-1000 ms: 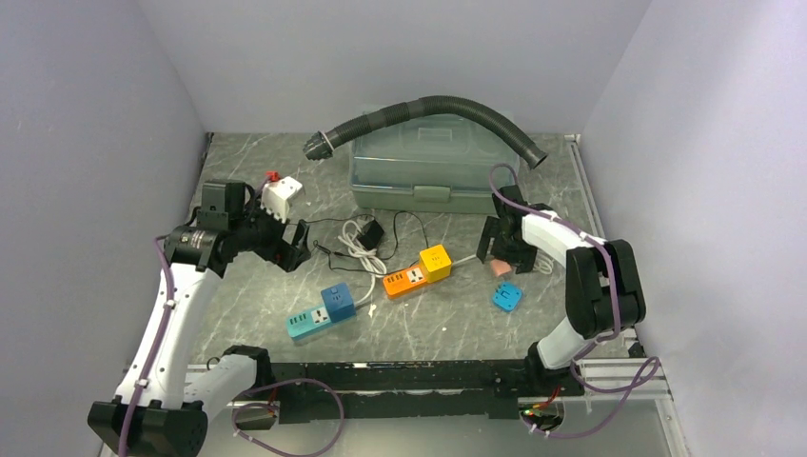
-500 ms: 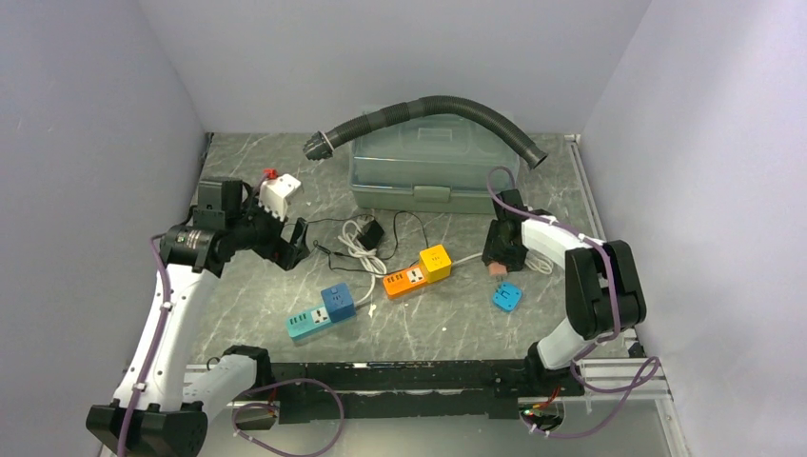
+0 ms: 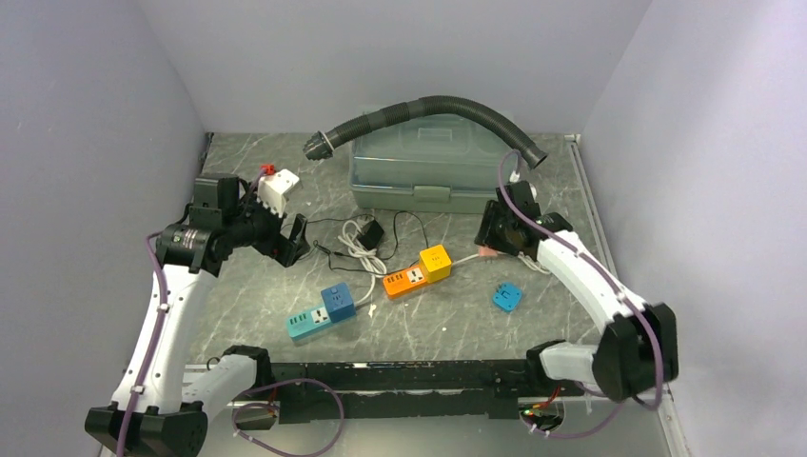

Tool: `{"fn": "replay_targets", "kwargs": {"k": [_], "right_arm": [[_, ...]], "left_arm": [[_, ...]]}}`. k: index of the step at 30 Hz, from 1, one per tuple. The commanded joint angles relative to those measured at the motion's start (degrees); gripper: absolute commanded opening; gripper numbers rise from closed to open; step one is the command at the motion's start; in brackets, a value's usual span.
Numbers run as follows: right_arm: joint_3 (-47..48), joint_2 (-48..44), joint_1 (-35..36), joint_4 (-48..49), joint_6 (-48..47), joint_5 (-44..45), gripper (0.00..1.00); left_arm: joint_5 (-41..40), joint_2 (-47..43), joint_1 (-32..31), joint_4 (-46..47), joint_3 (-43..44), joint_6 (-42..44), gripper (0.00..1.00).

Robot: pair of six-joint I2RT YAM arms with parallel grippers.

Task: Insert the plug
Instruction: Pick up the plug from the center of the board.

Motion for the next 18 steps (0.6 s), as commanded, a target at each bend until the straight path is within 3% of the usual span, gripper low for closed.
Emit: {"fn": "replay_targets", "kwargs": {"k": [1, 9, 18], "right_arm": [[7.2, -8.5, 7.7, -3.0, 5.6, 3.2, 0.43], [19.9, -6.9, 25.1, -2.4, 13.4, 9.2, 0.40], [36.8, 10.1, 37.7, 8.1, 13.9, 11.5, 0.40]], "left_arm": [[3.7, -1.8, 0.3, 2.7, 2.0, -0.2, 0.99], [9.4, -1.7, 0.3, 4.1, 2.9, -0.2, 0.99], [12.9, -1.9, 0.2, 7.4, 5.1, -3.4, 0.99]]}}
